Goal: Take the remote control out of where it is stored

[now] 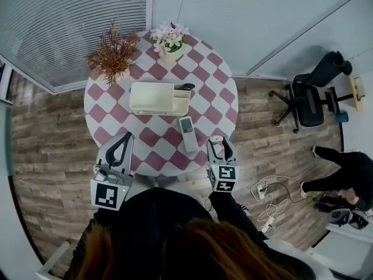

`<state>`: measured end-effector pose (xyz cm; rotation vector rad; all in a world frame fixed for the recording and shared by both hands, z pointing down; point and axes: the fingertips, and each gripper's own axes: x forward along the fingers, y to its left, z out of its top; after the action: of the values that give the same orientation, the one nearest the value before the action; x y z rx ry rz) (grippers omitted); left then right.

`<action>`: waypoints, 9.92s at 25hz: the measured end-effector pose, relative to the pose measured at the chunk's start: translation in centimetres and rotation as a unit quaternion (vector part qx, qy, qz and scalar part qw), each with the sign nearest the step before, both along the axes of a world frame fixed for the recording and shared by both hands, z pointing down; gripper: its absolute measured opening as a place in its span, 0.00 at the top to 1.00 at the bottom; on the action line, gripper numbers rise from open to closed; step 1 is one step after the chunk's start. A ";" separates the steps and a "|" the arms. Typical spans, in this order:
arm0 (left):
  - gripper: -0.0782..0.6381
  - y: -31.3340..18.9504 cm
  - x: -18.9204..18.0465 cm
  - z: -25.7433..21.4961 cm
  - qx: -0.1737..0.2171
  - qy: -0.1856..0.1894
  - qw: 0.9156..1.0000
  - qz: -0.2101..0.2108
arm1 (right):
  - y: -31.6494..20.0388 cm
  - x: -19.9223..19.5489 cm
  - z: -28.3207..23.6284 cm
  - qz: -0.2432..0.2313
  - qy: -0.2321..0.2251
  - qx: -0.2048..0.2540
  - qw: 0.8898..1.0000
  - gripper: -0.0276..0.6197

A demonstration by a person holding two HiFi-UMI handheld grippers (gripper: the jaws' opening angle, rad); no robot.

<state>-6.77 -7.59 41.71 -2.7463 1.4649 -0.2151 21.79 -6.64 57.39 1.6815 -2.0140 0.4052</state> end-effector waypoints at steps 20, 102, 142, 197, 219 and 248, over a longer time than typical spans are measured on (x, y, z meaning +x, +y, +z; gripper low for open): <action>0.88 0.3 -0.2 -0.1 0.001 -0.009 1.000 -0.007 | 1.2 -0.2 4.1 -0.008 -0.008 -0.050 0.999 0.60; 0.88 1.1 -1.9 -0.3 0.004 -0.008 0.999 -0.044 | -8.2 -1.1 11.5 -0.027 0.028 -0.101 0.994 0.93; 0.88 0.2 -2.4 -0.2 0.004 0.004 0.999 -0.044 | -6.7 -10.0 -11.4 -0.121 -0.072 0.168 0.976 0.94; 0.88 -1.1 -2.3 0.4 0.004 -0.004 0.999 -0.052 | -5.4 -13.1 -14.0 -0.156 -0.093 0.159 0.971 0.93; 0.88 -0.9 -3.6 0.2 0.009 -0.002 0.998 -0.069 | -13.5 -11.1 -8.7 -0.095 -0.080 0.128 0.984 0.93; 0.88 -2.1 3.5 -4.3 0.084 -0.018 0.996 0.035 | -14.4 -11.3 -7.5 -0.085 -0.086 0.117 0.986 0.93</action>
<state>-3.25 -9.66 37.37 -2.6397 1.3099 -0.1310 10.52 -21.06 49.90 1.6375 -2.3919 0.2685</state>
